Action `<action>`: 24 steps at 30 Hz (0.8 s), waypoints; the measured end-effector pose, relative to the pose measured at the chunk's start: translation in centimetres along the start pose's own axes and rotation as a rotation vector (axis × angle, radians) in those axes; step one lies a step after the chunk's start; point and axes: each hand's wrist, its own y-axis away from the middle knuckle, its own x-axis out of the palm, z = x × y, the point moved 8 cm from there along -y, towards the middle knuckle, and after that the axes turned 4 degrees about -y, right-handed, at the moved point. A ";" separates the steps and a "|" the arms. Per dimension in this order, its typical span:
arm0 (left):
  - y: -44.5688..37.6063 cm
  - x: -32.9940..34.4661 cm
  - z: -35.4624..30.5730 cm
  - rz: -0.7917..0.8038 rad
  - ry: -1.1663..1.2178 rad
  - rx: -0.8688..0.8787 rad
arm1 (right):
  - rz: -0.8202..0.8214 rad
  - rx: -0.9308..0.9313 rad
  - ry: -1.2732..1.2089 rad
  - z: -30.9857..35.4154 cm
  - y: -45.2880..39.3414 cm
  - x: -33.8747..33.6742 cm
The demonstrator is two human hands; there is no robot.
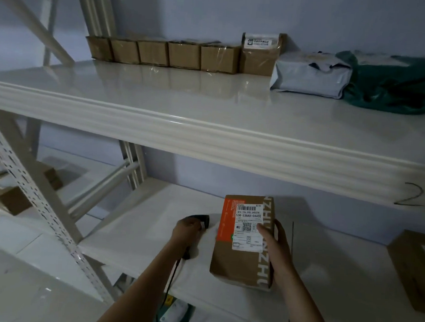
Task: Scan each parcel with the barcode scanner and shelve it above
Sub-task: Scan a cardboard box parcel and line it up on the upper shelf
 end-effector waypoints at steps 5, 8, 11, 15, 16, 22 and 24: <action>-3.3 -2.0 4.9 -0.011 -0.197 -0.144 | -0.074 0.008 0.035 -0.9 0.1 0.7; -4.1 -0.2 7.0 0.122 -0.227 -0.194 | -0.111 0.027 0.045 -1.7 0.8 0.7; -4.3 0.6 7.6 0.142 -0.273 -0.182 | -0.161 0.024 0.028 -2.4 1.7 0.1; -4.4 1.5 8.0 0.146 -0.380 -0.168 | -0.217 0.028 0.016 -2.9 2.3 -0.7; -4.3 1.9 8.2 0.170 -0.342 -0.188 | -0.221 0.028 0.022 -3.0 2.3 -0.8; -3.2 3.3 6.6 0.343 -0.210 -0.098 | -0.244 0.037 0.054 -3.4 2.2 -2.2; -2.6 2.8 5.3 0.344 -0.007 -0.087 | -0.224 0.048 0.059 -3.6 2.1 -2.2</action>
